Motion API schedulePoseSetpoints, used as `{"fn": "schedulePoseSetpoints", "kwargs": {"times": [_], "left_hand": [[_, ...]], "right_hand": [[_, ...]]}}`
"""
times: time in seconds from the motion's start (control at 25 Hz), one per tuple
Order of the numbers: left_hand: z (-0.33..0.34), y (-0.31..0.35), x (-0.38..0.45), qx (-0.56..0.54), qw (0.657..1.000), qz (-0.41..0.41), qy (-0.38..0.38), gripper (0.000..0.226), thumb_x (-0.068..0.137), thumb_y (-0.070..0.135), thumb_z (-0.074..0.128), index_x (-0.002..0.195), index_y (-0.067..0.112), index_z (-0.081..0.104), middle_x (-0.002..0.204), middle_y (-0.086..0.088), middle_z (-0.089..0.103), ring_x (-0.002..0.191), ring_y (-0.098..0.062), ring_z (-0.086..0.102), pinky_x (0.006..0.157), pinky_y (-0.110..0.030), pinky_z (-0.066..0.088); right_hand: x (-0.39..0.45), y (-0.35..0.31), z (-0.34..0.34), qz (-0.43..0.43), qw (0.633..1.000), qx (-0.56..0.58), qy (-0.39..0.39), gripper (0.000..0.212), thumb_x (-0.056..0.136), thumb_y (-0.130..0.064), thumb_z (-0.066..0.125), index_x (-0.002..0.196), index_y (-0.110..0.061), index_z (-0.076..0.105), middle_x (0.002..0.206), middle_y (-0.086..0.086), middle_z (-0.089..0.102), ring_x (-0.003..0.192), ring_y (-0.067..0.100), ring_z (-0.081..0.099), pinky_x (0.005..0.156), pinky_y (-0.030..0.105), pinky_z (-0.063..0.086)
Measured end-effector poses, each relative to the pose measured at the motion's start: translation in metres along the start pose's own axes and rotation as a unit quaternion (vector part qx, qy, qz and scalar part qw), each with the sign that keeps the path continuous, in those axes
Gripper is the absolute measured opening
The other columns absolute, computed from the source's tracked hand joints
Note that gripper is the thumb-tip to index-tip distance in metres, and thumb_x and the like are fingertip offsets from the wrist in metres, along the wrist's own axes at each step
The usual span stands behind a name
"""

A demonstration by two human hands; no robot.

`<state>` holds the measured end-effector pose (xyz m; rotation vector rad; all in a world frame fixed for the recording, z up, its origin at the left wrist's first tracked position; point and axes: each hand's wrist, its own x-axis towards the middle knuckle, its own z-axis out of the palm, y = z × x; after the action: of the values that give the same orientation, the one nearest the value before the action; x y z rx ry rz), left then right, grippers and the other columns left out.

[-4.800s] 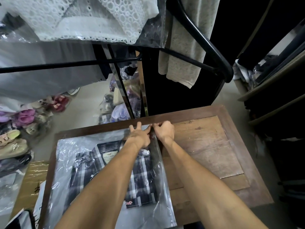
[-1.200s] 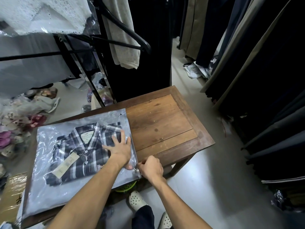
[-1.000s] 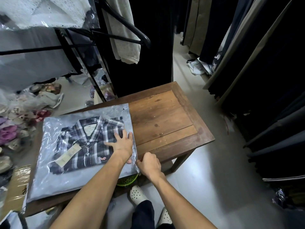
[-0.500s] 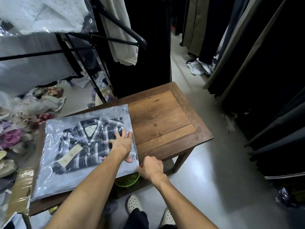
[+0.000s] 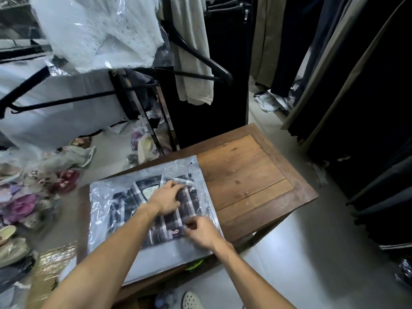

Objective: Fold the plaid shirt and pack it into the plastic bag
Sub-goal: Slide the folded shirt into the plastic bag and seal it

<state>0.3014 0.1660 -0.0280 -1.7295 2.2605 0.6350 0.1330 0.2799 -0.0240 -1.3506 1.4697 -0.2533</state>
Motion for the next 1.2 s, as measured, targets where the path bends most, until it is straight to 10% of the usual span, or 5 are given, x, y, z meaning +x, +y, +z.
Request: {"fn": "schedulePoseSetpoints", "kwargs": {"times": [0.36, 0.8, 1.2], "left_hand": [[-0.005, -0.075, 0.008, 0.024, 0.999, -0.028, -0.032, 0.060, 0.093, 0.077, 0.023, 0.151, 0.061, 0.023, 0.167, 0.008, 0.012, 0.152, -0.031, 0.013, 0.113, -0.074, 0.019], [0.000, -0.124, -0.034, -0.065, 0.984, -0.168, -0.006, 0.058, 0.101, 0.066, 0.023, 0.157, 0.049, 0.022, 0.169, 0.005, 0.014, 0.153, -0.031, 0.017, 0.117, -0.062, 0.028], [0.035, -0.151, -0.097, -0.170, 0.930, -0.322, 0.046, 0.084, 0.088, 0.082, 0.036, 0.159, 0.040, 0.020, 0.170, 0.006, 0.011, 0.149, -0.038, 0.025, 0.114, -0.057, 0.036]], "right_hand": [[0.035, -0.069, 0.069, 0.038, 0.993, -0.114, 0.000, 0.038, 0.096, -0.037, 0.055, 0.117, -0.006, 0.065, 0.122, 0.024, 0.064, 0.115, 0.036, 0.061, 0.099, 0.040, 0.048], [0.067, -0.115, 0.081, 0.048, 0.956, -0.281, -0.070, 0.089, 0.101, -0.056, 0.044, 0.162, -0.007, 0.003, 0.160, 0.029, 0.023, 0.148, 0.047, 0.021, 0.122, 0.053, 0.023], [0.104, -0.102, 0.086, -0.120, 0.880, -0.438, -0.142, 0.096, 0.093, -0.058, 0.057, 0.163, -0.028, -0.002, 0.167, 0.029, -0.008, 0.154, 0.048, -0.011, 0.122, 0.068, 0.002]]}}
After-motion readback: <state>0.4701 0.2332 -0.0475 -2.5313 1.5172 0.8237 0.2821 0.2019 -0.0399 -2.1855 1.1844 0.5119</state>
